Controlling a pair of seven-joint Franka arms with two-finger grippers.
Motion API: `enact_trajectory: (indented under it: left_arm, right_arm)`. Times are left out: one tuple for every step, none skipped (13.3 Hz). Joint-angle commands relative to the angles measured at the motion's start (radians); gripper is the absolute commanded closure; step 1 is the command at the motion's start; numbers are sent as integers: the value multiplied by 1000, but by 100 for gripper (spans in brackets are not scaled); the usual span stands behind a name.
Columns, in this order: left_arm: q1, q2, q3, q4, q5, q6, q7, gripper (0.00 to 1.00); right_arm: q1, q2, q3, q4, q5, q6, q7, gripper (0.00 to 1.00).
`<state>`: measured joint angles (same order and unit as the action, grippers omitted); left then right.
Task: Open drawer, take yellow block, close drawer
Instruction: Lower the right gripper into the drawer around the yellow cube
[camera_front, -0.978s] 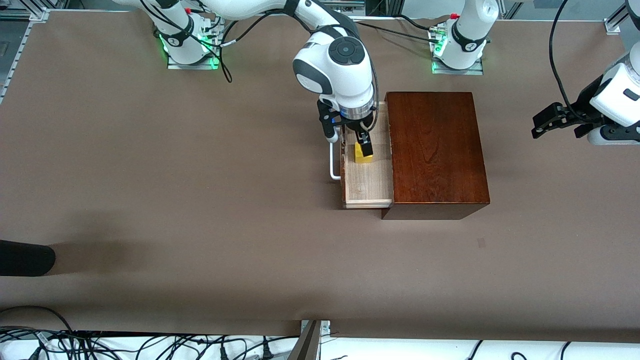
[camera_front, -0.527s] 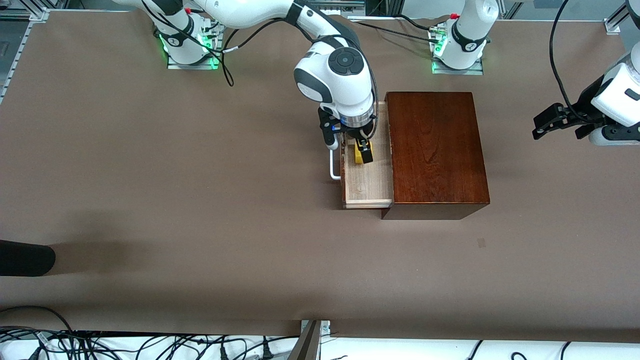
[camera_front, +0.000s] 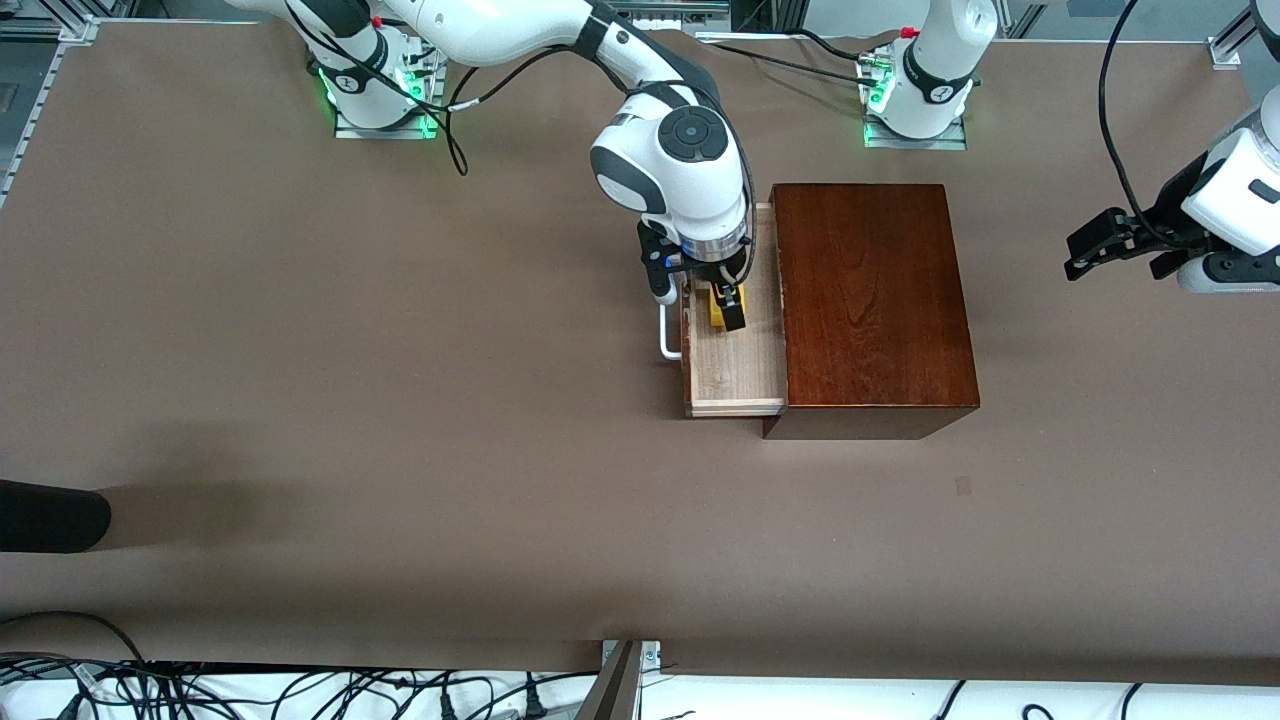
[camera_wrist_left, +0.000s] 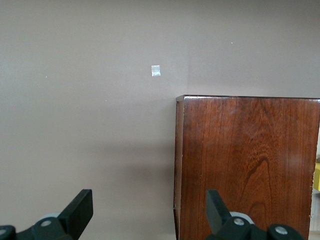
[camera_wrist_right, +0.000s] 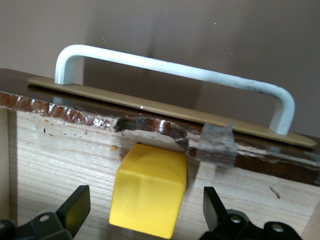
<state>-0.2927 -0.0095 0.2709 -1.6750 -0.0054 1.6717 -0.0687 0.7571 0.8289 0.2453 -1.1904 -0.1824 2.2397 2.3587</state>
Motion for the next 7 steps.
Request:
enact_trajectory:
  left_arm:
    - [9, 14, -1, 29, -5, -1, 20, 0]
    - [10, 25, -2, 29, -4, -1, 20, 0]
    - [6, 35, -9, 29, -4, -4, 20, 0]
    - [-2, 42, -12, 29, -2, -6, 18, 0]
    - [-2, 40, -16, 29, -2, -9, 18, 0]
    - [1, 40, -15, 29, -2, -13, 14, 0]
    - [6, 37, -15, 29, -2, -16, 12, 0]
  right_arm:
    - [10, 33, -9, 37, -20, 17, 16, 0]
    - [10, 36, -15, 37, -19, 21, 14, 1]
    - [8, 36, -15, 37, -19, 21, 13, 1]
    - [7, 36, -15, 37, -19, 21, 13, 2]
    - [7, 38, -15, 37, -19, 21, 14, 3]
    - [5, 38, -15, 37, -19, 21, 22, 5]
    - [7, 38, -17, 37, -20, 18, 22, 16]
